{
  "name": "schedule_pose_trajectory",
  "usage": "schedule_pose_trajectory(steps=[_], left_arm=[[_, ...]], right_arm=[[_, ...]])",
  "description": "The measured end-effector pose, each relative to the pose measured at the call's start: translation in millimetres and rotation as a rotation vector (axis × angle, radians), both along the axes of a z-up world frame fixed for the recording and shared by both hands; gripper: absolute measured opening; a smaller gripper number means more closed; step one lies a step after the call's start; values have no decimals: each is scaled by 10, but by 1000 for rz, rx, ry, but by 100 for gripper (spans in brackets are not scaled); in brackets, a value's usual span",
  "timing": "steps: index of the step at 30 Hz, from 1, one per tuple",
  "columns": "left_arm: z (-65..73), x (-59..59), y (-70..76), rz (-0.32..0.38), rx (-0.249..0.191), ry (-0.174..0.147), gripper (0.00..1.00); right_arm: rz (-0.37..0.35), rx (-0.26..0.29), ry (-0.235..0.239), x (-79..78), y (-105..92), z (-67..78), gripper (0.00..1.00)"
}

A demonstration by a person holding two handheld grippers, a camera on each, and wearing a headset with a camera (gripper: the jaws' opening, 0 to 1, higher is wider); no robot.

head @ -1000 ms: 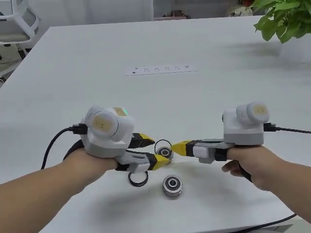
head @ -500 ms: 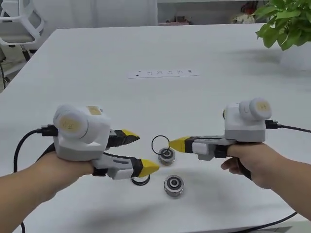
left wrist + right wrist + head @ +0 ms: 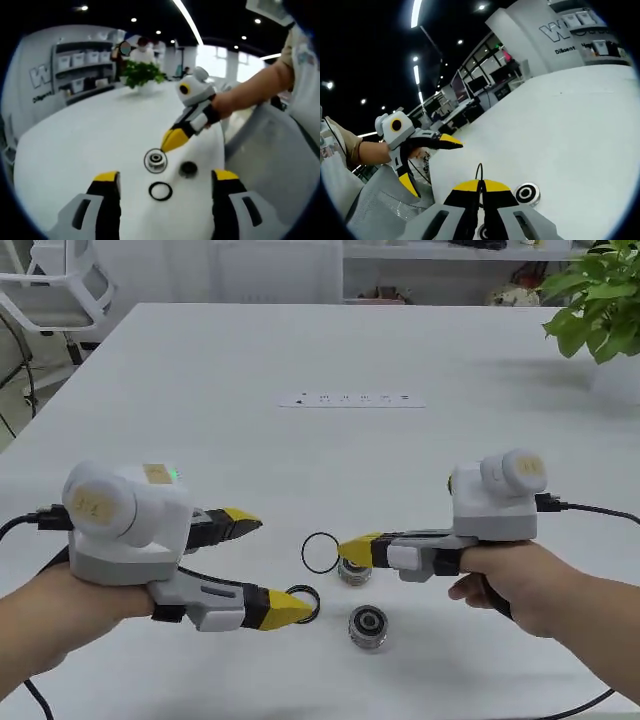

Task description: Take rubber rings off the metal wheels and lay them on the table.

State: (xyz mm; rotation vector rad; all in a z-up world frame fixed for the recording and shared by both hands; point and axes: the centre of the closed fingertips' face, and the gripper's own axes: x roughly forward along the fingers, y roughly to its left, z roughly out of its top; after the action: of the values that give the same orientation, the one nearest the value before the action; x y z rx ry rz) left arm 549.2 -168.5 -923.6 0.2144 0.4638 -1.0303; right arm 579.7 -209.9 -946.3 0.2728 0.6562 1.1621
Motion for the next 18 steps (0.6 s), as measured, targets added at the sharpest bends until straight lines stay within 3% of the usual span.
schedule_pose_trajectory(steps=[18], left_arm=[[-21,-87,217,52,-13,22,81]], right_arm=[[110,-83,69,-205,223,-335,0]])
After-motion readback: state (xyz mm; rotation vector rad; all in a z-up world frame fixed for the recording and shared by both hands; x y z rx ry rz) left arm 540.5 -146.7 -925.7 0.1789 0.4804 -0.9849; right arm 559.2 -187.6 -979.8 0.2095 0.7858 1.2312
